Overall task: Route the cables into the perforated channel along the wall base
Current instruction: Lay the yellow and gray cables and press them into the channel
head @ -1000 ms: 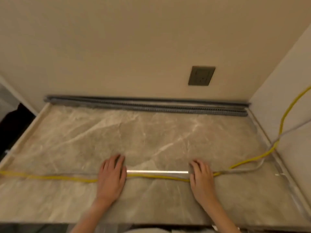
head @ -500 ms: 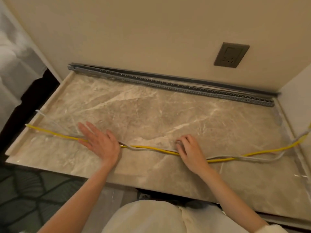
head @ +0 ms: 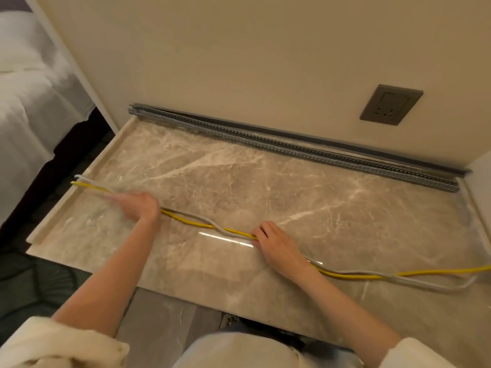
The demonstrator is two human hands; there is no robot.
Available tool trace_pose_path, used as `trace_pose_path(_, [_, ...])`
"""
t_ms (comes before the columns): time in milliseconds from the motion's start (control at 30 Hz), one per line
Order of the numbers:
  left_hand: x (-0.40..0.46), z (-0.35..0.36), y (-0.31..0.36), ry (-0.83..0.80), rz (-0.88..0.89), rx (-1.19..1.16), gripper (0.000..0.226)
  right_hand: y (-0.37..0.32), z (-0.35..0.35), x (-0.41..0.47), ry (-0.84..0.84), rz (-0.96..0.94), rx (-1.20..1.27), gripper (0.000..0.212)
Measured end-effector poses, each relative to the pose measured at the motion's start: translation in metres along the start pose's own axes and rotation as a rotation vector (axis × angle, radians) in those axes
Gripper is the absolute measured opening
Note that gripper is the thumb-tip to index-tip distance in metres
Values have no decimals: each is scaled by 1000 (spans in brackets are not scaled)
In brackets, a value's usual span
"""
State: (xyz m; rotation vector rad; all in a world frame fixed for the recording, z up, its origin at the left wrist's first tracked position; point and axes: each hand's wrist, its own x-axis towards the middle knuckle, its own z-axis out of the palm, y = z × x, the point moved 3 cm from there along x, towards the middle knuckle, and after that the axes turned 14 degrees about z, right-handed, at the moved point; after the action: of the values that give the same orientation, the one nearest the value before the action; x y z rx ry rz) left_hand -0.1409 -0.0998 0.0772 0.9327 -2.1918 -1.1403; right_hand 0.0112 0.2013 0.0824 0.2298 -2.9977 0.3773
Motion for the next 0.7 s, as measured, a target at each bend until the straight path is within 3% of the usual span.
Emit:
trace_pose_path(133, [25, 16, 17, -67, -27, 5, 31, 16, -3, 21, 5, 63, -23, 11])
trace_pose_path(300, [50, 53, 41, -179, -58, -238, 12, 36, -5, 54, -65, 110, -109, 16])
trace_pose_path(467, [69, 83, 67, -277, -33, -363, 29, 49, -7, 89, -185, 185, -147, 32])
trace_pose_path(700, [91, 118, 91, -363, 22, -387, 26, 68, -6, 129, -223, 199, -160, 35])
